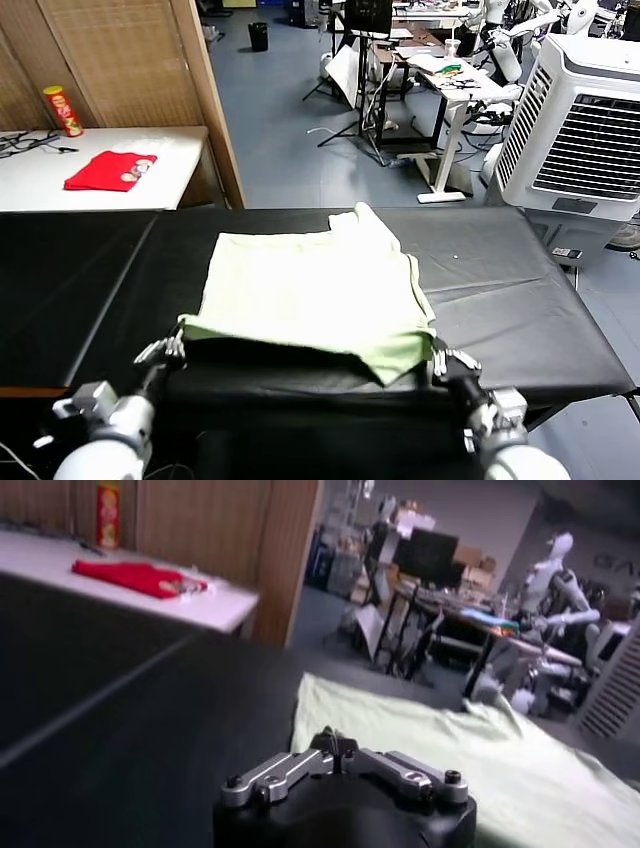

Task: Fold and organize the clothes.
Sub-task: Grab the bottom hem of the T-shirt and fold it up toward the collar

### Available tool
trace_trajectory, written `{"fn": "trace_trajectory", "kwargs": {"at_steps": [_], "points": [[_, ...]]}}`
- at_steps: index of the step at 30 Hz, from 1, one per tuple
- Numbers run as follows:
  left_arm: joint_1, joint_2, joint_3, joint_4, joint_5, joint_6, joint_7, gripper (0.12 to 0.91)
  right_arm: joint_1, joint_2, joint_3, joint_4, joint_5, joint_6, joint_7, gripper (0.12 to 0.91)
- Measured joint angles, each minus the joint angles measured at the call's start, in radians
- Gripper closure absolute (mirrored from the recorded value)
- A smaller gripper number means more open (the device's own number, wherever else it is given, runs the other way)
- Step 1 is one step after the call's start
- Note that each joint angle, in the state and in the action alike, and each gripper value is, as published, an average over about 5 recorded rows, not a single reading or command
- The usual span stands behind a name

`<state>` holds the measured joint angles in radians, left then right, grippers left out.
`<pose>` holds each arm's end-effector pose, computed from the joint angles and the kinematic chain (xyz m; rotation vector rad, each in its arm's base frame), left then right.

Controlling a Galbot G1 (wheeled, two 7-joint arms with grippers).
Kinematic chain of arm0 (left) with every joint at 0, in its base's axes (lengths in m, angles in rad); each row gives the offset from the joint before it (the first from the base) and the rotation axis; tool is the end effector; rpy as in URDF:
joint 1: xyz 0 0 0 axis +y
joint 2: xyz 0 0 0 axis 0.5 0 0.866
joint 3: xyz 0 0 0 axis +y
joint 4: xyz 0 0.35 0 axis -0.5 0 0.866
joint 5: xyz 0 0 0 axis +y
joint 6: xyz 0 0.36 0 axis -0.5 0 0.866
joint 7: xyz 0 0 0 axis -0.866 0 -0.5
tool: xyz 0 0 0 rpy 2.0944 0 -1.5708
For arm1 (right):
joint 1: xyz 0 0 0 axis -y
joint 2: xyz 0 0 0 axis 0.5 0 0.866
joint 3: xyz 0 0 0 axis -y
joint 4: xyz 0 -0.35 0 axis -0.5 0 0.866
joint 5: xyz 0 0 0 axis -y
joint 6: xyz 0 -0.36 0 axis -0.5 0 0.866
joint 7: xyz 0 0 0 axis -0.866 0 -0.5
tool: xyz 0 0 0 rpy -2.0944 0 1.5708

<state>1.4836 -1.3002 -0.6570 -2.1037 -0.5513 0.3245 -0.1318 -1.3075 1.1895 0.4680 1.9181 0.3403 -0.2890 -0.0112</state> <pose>0.2151 0.0844 -0.2658 0.0752 -2.8914 0.3292 0.2705 -0.0672 -0.2978 0.2684 -2.8865 0.0466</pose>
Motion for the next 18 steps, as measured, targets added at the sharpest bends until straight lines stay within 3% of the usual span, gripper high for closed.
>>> {"fn": "trace_trajectory", "kwargs": {"at_steps": [15, 18], "points": [[-0.158, 0.026, 0.051, 0.198, 0.049, -0.012, 0.004, 0.904, 0.237, 0.031, -0.111, -0.236, -0.041, 0.023, -0.023, 0.904], [-0.165, 0.024, 0.052, 0.207, 0.057, -0.007, -0.001, 0.904, 0.235, 0.034, -0.110, -0.232, -0.040, 0.007, -0.035, 0.862]]}}
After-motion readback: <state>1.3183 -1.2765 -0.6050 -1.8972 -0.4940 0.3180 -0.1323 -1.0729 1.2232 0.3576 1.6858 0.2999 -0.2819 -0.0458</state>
